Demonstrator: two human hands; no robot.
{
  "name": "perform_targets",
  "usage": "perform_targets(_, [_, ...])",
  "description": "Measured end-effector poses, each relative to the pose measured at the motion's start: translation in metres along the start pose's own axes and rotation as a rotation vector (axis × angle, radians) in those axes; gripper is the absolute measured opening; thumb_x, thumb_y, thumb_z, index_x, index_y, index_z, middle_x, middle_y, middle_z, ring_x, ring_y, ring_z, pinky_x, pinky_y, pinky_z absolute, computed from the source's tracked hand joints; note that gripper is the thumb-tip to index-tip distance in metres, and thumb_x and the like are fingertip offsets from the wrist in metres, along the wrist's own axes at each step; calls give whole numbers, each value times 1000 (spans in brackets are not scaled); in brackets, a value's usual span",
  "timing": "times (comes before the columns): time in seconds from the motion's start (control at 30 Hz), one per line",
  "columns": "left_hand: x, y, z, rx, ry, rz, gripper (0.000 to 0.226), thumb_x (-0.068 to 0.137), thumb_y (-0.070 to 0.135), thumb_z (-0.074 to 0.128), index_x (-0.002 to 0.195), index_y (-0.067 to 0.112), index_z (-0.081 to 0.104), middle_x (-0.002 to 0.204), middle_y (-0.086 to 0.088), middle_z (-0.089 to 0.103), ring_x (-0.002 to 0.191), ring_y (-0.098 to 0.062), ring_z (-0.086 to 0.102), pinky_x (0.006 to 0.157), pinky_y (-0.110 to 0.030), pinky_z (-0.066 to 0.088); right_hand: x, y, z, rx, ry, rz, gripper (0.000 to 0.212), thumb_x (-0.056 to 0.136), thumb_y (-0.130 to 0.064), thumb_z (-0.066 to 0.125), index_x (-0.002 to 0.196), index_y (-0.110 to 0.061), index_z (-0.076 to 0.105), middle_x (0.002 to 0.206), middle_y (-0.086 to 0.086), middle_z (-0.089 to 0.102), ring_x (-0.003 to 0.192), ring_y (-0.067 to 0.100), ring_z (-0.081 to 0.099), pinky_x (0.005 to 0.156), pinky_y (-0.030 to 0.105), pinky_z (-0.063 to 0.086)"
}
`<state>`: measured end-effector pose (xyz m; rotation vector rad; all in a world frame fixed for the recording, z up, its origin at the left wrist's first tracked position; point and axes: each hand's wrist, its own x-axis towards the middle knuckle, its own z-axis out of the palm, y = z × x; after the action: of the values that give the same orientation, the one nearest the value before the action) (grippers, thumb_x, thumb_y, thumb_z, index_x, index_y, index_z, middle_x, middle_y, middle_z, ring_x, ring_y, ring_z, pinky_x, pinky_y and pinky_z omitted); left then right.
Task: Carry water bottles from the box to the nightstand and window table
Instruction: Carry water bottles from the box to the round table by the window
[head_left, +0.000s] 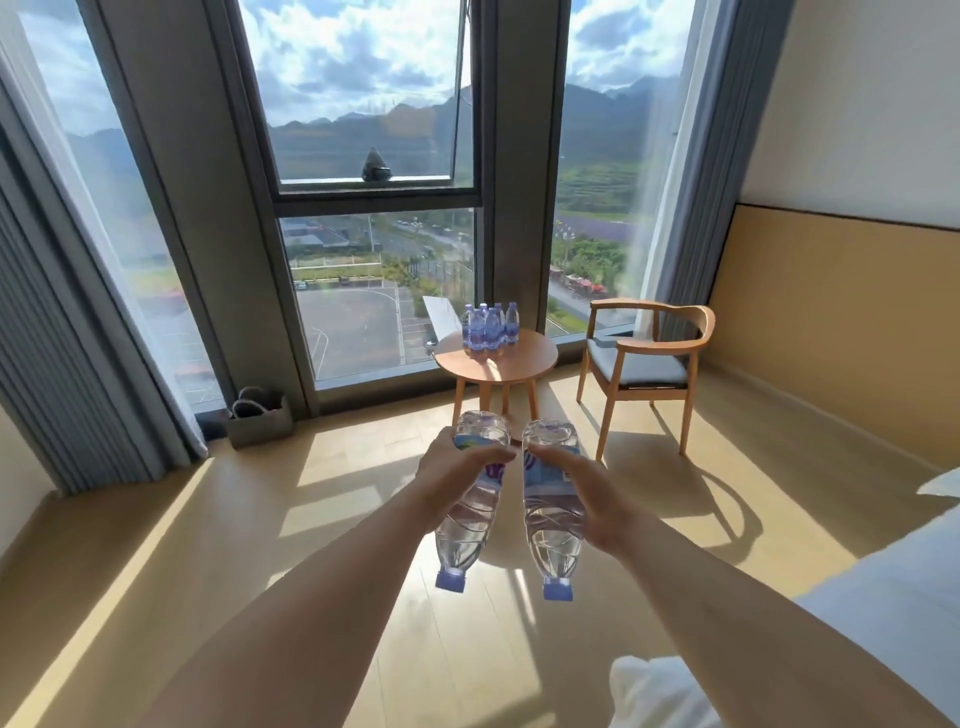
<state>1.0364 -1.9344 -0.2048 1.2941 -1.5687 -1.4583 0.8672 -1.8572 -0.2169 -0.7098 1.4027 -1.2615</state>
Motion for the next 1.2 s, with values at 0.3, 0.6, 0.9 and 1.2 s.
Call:
perform_targets(0.3, [195, 45, -37, 10, -108, 17, 55, 73, 34, 89, 117, 25, 58, 105, -9, 74, 95, -32, 74, 88, -54, 62, 178, -64, 26, 53, 85, 26, 57, 73, -46, 86, 115, -12, 70, 95, 17, 79, 76, 28, 78, 58, 32, 60])
perform_targets(0.6, [390, 39, -25, 28, -112, -44, 64, 69, 37, 91, 120, 24, 55, 102, -9, 74, 91, -30, 75, 84, -53, 63, 368, -87, 7, 70, 106, 60, 54, 76, -45, 85, 116, -13, 68, 94, 19, 79, 81, 33, 78, 66, 38, 63])
perform_targets(0.9, [608, 68, 5, 17, -30, -124, 72, 52, 42, 94, 113, 22, 61, 100, -7, 75, 87, -26, 76, 71, -43, 65, 578, -155, -42, 88, 77, 84, 22, 80, -35, 85, 94, -20, 82, 98, 13, 78, 86, 31, 76, 76, 42, 64])
perform_targets(1.2, [774, 81, 21, -9, -27, -213, 79, 49, 43, 96, 114, 19, 58, 98, -9, 75, 81, -26, 78, 61, -37, 63, 747, -198, -65, 110, 35, 158, 34, 83, -35, 81, 109, -13, 77, 92, 14, 76, 73, 28, 74, 62, 34, 59])
